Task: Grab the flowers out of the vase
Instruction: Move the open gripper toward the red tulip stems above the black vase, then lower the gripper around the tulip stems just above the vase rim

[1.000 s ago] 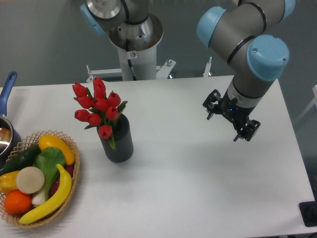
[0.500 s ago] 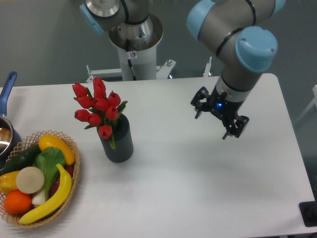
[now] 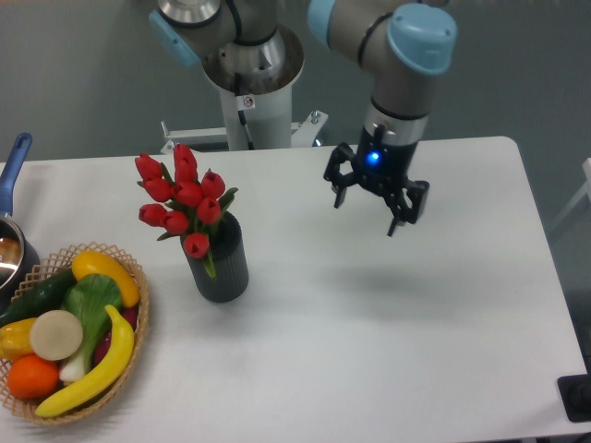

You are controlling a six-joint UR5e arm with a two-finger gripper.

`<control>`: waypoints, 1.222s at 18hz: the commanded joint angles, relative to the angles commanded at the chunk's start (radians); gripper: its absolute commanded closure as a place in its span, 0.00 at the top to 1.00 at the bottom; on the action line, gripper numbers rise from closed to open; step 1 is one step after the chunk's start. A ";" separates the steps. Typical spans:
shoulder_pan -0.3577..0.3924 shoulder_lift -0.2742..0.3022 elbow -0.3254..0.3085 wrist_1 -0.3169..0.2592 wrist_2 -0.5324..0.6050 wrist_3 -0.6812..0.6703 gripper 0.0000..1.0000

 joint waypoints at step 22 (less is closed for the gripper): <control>0.002 0.134 -0.356 0.221 -0.651 0.020 1.00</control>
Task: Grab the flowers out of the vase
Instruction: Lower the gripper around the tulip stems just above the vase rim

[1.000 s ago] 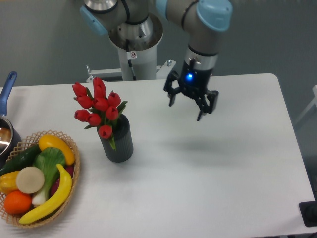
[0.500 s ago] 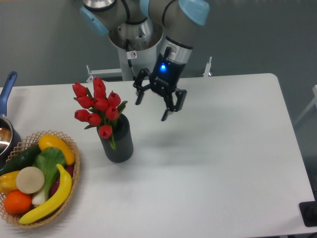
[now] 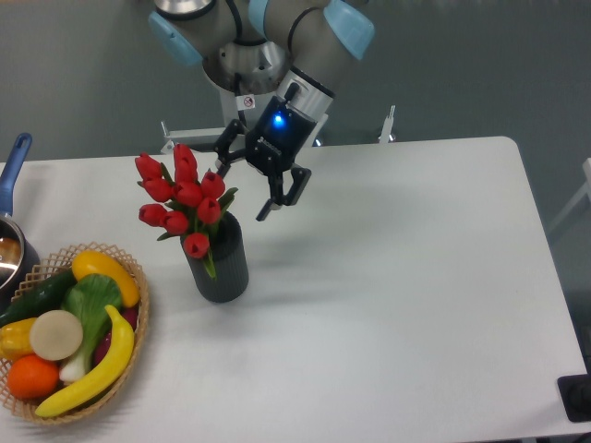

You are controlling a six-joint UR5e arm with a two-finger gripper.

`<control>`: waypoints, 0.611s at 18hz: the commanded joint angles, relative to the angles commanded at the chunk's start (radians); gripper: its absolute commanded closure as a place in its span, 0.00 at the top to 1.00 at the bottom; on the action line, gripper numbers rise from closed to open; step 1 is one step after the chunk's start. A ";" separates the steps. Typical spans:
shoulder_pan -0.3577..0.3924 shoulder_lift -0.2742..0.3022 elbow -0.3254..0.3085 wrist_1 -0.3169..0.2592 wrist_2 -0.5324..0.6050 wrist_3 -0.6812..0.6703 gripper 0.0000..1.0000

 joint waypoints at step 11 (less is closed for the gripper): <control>-0.024 -0.077 0.015 0.040 -0.069 0.002 1.00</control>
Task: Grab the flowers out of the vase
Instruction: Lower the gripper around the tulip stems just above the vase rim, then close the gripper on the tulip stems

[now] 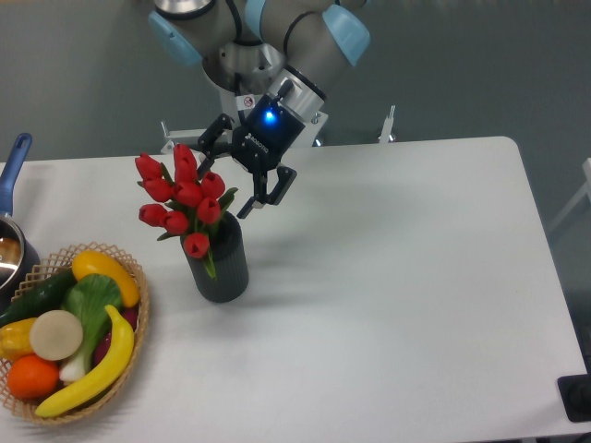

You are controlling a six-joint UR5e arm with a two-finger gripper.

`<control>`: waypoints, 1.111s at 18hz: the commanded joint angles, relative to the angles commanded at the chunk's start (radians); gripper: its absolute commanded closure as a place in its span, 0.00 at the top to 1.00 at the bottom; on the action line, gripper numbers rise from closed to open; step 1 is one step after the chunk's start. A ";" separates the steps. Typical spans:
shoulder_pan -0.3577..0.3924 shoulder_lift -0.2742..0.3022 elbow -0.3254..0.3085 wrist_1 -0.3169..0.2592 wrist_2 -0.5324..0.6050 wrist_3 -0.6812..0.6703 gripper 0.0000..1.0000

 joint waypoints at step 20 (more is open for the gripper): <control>-0.018 -0.011 0.006 0.008 -0.055 -0.002 0.00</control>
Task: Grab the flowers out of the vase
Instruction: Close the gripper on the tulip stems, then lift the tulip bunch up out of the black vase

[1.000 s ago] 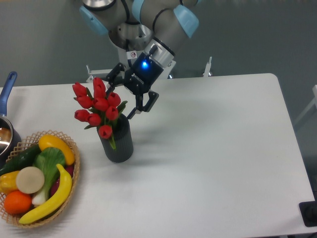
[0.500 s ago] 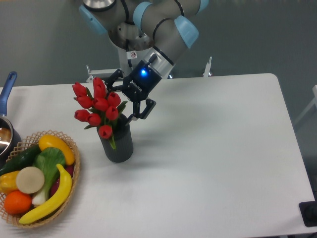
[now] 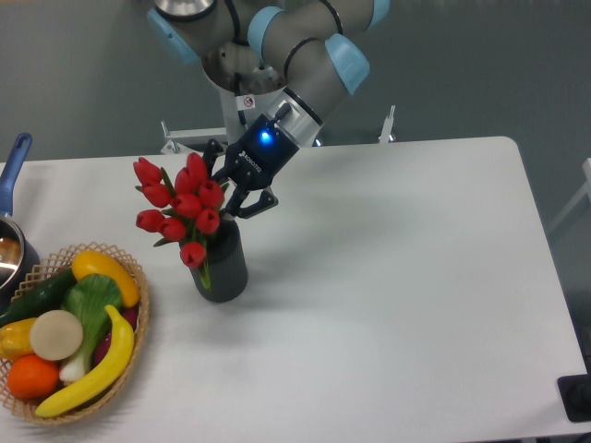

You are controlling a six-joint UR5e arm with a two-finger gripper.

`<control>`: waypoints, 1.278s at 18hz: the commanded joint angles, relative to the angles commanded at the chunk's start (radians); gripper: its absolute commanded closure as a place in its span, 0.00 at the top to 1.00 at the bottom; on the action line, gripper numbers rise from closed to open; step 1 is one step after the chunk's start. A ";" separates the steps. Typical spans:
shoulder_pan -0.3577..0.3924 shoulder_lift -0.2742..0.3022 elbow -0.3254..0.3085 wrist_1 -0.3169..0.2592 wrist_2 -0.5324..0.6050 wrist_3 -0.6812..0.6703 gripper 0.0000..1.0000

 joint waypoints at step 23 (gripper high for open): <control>0.060 0.091 0.130 -0.002 -0.100 -0.339 0.00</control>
